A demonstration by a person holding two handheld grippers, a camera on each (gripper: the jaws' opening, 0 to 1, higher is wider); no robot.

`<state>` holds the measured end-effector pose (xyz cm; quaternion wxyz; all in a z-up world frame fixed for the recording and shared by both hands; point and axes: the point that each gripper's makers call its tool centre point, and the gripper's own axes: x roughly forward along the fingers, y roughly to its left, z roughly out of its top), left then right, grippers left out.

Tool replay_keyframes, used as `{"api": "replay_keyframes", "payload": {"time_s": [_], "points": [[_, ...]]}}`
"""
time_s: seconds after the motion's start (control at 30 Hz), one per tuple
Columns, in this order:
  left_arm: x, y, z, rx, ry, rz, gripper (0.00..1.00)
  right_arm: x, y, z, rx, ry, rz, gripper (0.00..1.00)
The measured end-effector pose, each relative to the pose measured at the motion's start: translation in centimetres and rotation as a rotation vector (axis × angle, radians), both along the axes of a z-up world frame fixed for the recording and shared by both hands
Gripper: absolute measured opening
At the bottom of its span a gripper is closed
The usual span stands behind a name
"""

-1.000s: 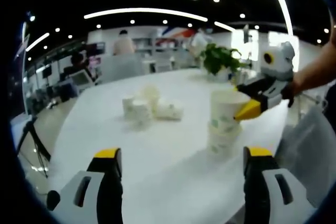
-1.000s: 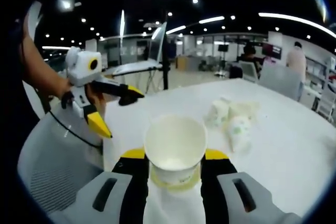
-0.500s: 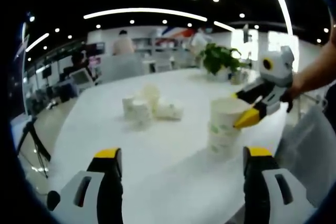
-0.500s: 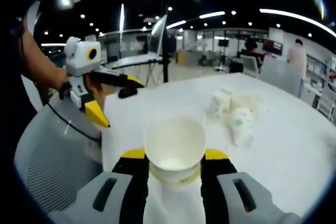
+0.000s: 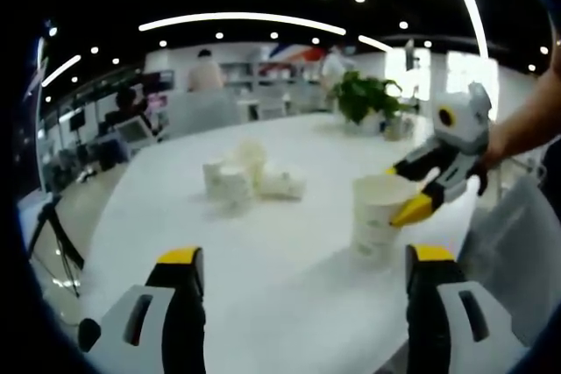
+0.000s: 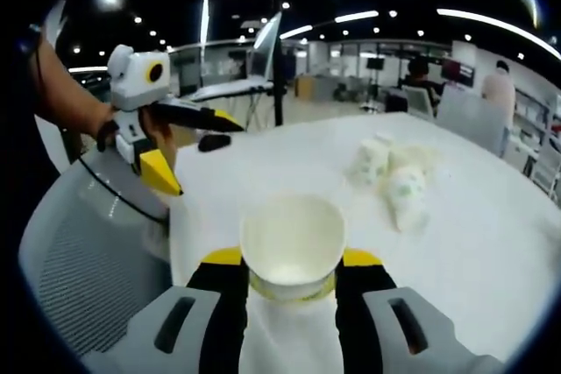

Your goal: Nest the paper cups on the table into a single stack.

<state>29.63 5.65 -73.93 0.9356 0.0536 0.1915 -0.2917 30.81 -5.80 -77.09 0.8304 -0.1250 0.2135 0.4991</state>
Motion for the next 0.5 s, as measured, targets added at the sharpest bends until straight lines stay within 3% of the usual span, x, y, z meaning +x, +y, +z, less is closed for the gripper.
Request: {"api": "replay_keyframes", "payload": {"time_s": [0.4,0.5], "points": [[0.04,0.06,-0.11,-0.002,0.002,-0.001,0.94,0.11,-0.05,0.08,-0.006,0.009,-0.004,0.4],[0.05,0.09,-0.12,-0.002,0.002,0.0,0.94,0.23,-0.24,0.24,-0.017,0.0,-0.005,0.46]]}}
